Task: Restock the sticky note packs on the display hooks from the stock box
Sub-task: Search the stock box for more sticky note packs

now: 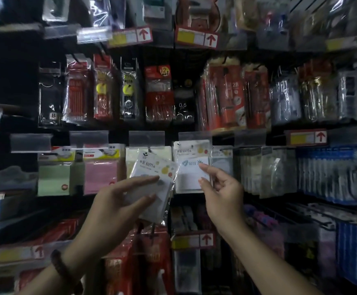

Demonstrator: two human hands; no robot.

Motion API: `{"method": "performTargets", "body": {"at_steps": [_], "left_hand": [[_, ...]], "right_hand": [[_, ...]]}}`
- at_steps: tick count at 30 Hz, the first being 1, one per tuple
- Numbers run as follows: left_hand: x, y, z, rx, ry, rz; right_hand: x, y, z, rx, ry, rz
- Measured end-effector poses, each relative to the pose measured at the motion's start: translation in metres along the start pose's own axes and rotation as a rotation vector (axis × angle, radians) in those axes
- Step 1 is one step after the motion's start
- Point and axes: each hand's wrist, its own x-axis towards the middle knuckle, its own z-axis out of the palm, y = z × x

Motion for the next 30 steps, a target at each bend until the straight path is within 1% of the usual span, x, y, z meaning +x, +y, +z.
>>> {"method": "performTargets", "body": {"at_steps": [8,12,14,16,18,24,26,30], "left_hand": [[0.01,-0.005,0.003,-0.018,-0.01,0.015],[0.014,-0.003,0.006,-0.034,-0.033,0.001],[0.015,-0.001,0.007,-0.027,-0.035,0.009],[0.016,0.001,0.007,-0.04,-0.032,0.018],[0.018,0.004,0.005,-0.044,-0.028,0.012],[0.019,0.003,0.003,0.036,-0.04,0.022],[0.017,0.0,0.004,0.042,-0.05,0.014],[0.014,-0.008,0.007,0.076,-0.094,-0.005]], "right_hand": [[0.009,0.0,0.001,-0.019,0.041,0.004],[0.012,-0.008,-0.002,-0.056,0.02,0.028],[0.018,-0.012,-0.006,-0.056,0.015,0.112],[0.026,-0.018,-0.01,-0.013,-0.015,0.241],[0.034,-0.023,-0.011,-0.032,-0.036,0.289],[0.032,-0.021,-0.009,-0.375,-0.091,0.095],[0.033,-0.014,-0.007,-0.391,-0.084,0.101],[0.042,-0.004,0.004,-0.35,-0.06,0.142]]}}
